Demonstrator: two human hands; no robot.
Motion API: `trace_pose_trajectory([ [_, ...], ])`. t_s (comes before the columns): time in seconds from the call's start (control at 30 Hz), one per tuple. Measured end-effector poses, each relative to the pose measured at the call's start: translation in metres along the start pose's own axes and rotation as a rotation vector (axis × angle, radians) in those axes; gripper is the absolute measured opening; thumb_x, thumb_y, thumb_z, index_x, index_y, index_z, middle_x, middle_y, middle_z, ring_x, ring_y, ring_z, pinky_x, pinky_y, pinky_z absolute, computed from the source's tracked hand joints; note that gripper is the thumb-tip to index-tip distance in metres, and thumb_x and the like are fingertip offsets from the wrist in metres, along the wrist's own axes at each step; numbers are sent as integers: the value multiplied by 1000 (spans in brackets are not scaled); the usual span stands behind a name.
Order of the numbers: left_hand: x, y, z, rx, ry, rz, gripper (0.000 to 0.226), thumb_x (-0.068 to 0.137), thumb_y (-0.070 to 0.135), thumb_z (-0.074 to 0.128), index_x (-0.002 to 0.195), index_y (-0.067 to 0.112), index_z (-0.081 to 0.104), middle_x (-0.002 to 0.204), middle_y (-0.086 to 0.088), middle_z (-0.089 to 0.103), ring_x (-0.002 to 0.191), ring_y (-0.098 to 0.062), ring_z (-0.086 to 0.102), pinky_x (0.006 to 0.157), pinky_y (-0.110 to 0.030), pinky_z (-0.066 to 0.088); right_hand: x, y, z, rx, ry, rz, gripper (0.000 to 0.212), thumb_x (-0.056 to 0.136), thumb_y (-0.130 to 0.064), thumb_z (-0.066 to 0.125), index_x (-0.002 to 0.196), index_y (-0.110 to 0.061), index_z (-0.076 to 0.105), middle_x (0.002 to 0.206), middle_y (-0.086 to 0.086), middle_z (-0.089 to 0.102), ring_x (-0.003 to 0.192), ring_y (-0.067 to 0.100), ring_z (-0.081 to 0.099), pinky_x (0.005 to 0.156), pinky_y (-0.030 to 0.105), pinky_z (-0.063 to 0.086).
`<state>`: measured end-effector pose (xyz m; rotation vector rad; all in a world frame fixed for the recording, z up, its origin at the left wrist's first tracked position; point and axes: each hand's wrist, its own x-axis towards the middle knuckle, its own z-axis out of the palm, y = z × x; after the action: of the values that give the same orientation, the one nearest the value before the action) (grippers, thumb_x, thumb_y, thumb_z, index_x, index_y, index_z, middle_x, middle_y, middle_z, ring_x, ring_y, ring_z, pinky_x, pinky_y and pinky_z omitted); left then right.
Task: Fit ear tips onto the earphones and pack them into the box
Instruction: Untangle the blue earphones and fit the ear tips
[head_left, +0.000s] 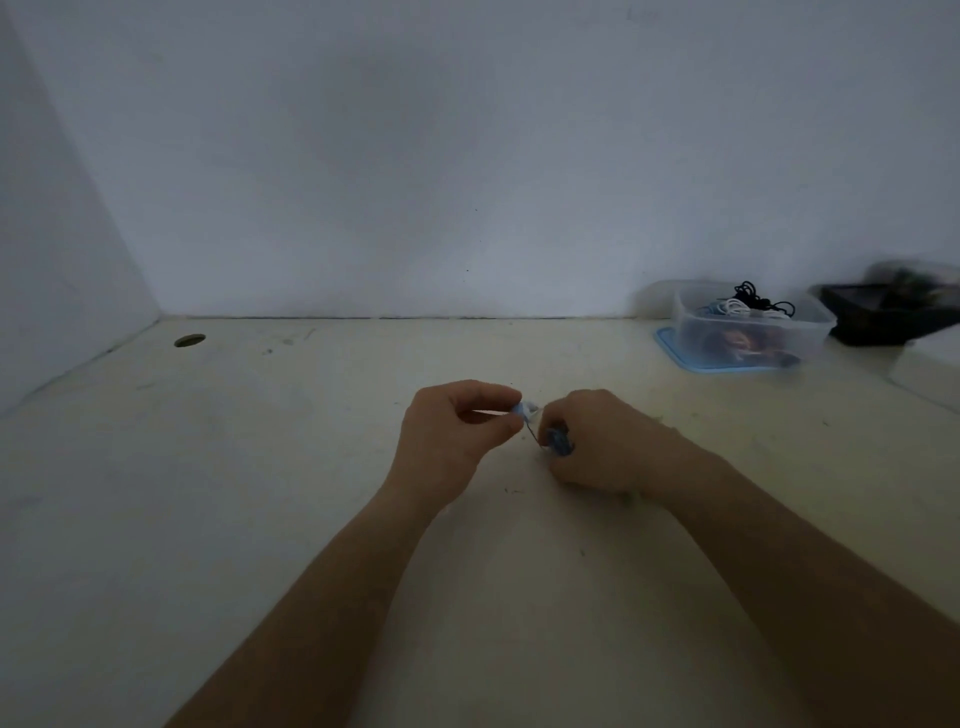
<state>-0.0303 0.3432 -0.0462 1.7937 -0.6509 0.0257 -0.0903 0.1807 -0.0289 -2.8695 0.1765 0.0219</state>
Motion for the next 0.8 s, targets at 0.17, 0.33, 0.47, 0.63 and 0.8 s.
trace_pose_trajectory([
  [0.17, -4, 5, 2, -20, -29, -42, 19, 81, 12, 79, 95, 24, 76, 87, 14, 75, 75, 1, 71, 66, -7, 50, -1, 1, 1, 41, 57, -25, 12, 85, -19, 69, 93, -25, 62, 90, -6, 51, 85, 13, 53, 79, 25, 46],
  [0.33, -2, 17, 5, -18, -35, -51, 22, 81, 8, 78, 101, 17, 76, 88, 11, 74, 76, 3, 70, 65, -5, 49, -9, 14, -11, 244, 173, -15, 11, 82, -21, 73, 91, -22, 68, 95, -7, 62, 88, 11, 60, 82, 23, 53],
  [0.47, 7, 41, 11, -63, -35, -32, 20, 78, 7, 80, 96, 17, 77, 84, 8, 76, 75, -1, 71, 64, -7, 51, -16, 33, -39, 409, 279, -26, 8, 79, -25, 77, 86, -26, 72, 91, -9, 69, 84, 8, 65, 76, 23, 57],
  [0.63, 39, 77, 40, -209, -72, -16, 19, 80, 1, 78, 97, 6, 75, 83, -9, 77, 77, -17, 74, 69, -22, 59, -28, 61, -83, 731, 316, 1, 7, 85, -11, 76, 91, -11, 74, 82, 4, 71, 68, 7, 69, 62, 20, 57],
  [0.8, 79, 97, 96, -264, -121, 26, 17, 79, -2, 77, 93, 6, 74, 87, -15, 76, 81, -21, 73, 74, -28, 59, -27, 114, -114, 837, 418, 60, 7, 85, -10, 76, 92, -12, 74, 86, 6, 72, 77, 15, 70, 67, 22, 59],
])
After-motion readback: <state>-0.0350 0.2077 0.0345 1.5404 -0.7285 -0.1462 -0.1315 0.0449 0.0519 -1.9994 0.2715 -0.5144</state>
